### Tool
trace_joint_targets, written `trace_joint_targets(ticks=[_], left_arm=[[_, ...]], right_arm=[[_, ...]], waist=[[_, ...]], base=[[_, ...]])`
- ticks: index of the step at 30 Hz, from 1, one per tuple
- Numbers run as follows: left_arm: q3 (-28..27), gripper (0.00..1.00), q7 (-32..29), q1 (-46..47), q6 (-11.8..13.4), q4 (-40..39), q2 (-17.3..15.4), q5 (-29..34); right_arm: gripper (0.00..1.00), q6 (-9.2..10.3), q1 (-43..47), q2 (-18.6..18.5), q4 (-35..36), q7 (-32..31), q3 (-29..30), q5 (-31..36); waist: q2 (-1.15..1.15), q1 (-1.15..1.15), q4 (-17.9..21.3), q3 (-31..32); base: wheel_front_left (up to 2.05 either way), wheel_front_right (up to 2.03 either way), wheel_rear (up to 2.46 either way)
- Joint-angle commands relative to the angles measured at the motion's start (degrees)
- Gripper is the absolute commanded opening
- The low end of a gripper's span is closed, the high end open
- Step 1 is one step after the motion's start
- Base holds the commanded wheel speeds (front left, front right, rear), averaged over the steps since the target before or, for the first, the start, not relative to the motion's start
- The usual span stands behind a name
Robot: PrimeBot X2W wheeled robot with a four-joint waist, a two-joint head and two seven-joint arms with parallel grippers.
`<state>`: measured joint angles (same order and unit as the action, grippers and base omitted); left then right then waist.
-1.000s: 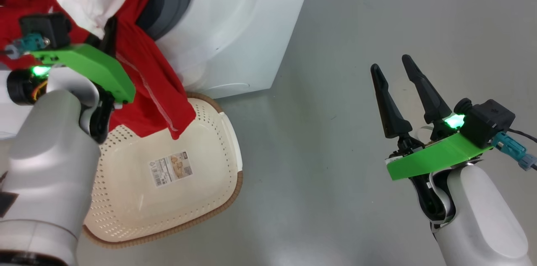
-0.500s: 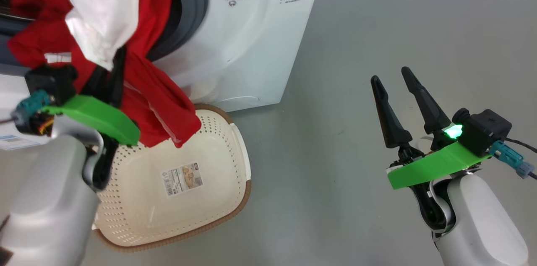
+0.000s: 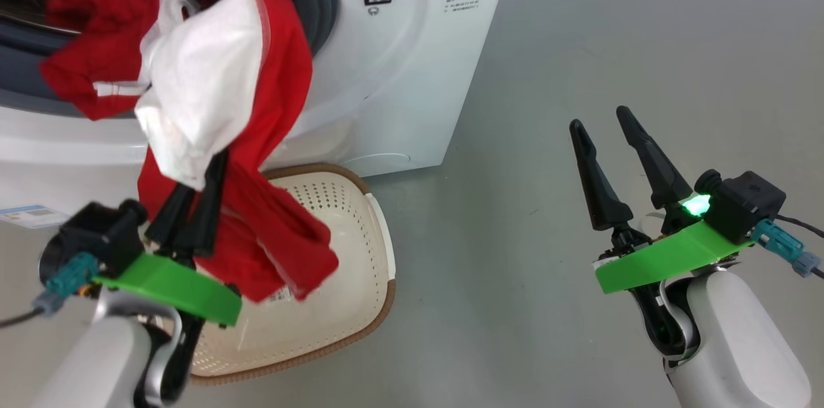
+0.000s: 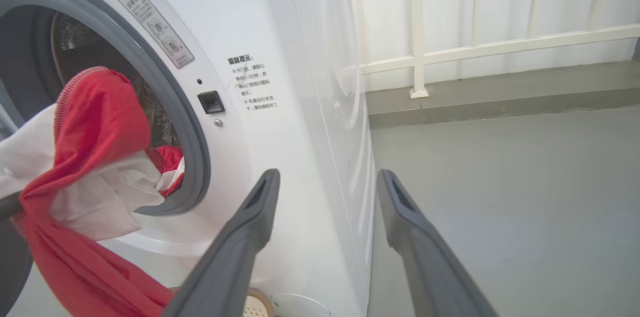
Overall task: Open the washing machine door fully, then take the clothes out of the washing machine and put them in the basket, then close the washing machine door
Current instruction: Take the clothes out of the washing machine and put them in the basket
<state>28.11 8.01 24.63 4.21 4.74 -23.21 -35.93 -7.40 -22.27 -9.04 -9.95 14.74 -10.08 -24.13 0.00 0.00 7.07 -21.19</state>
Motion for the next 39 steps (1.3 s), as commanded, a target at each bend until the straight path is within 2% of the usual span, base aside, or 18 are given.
trace_joint_targets(ticks=[1,7,13,19,23,26,32,38,39], left_arm=[[-2.33,0.0,-0.41,-0.99,1.15,-3.33,-2.44,-0.45],[-0.68,0.0,-1.74,-5.43,2.2,-4.33,-2.56,-0.81],[1.06,0.0,-0.37,-5.42,0.23,2.21,-1.2,-1.03],[3.28,0.0,0.68,-1.44,-4.3,15.03,0.36,-0.82],[5.73,0.0,1.2,3.09,-8.0,25.9,1.96,0.33],[8.47,0.0,0.24,6.41,-9.87,35.18,3.23,1.49],[12.19,0.0,1.66,11.21,-11.48,49.15,6.12,1.54],[13.62,0.0,2.71,13.82,-11.66,56.87,8.73,-0.29],[13.53,0.31,2.88,14.25,-11.67,58.19,9.06,-0.89]], right_arm=[[1.0,-0.09,1.43,-0.19,1.31,0.26,-0.98,-0.03],[1.0,-0.09,1.4,-0.49,1.1,0.26,-1.32,-0.21],[1.0,-0.09,1.36,-0.68,1.08,0.26,-1.67,-0.36],[1.0,-0.09,1.06,-0.6,1.2,0.26,-1.87,-0.41],[1.0,-0.09,0.55,-0.49,1.4,0.26,-1.78,-0.47],[1.0,-0.09,0.02,-0.31,1.43,0.26,-1.92,-0.49],[1.0,-0.09,-0.83,0.15,1.37,0.26,-2.15,-0.54],[1.0,-0.09,-1.17,0.42,1.14,0.26,-2.24,-0.64],[1.0,-0.09,-1.27,0.44,1.1,0.26,-2.26,-0.65]], waist=[[0.0,0.0,0.09,0.29],[0.0,0.0,0.44,0.7],[0.0,0.0,1.12,0.79],[0.0,0.0,1.78,-0.05],[0.0,0.0,2.18,-1.11],[0.0,0.0,2.72,-1.86],[0.0,0.0,3.87,-2.94],[0.0,0.0,4.54,-3.62],[0.0,0.0,4.62,-3.72]], base=[[0.0,0.0,0.0],[0.0,0.0,0.0],[0.0,0.0,0.0],[0.0,0.0,0.0],[0.0,0.0,0.0],[0.0,0.0,0.0],[0.0,0.0,0.0],[0.0,0.0,0.0],[0.0,0.0,0.0]])
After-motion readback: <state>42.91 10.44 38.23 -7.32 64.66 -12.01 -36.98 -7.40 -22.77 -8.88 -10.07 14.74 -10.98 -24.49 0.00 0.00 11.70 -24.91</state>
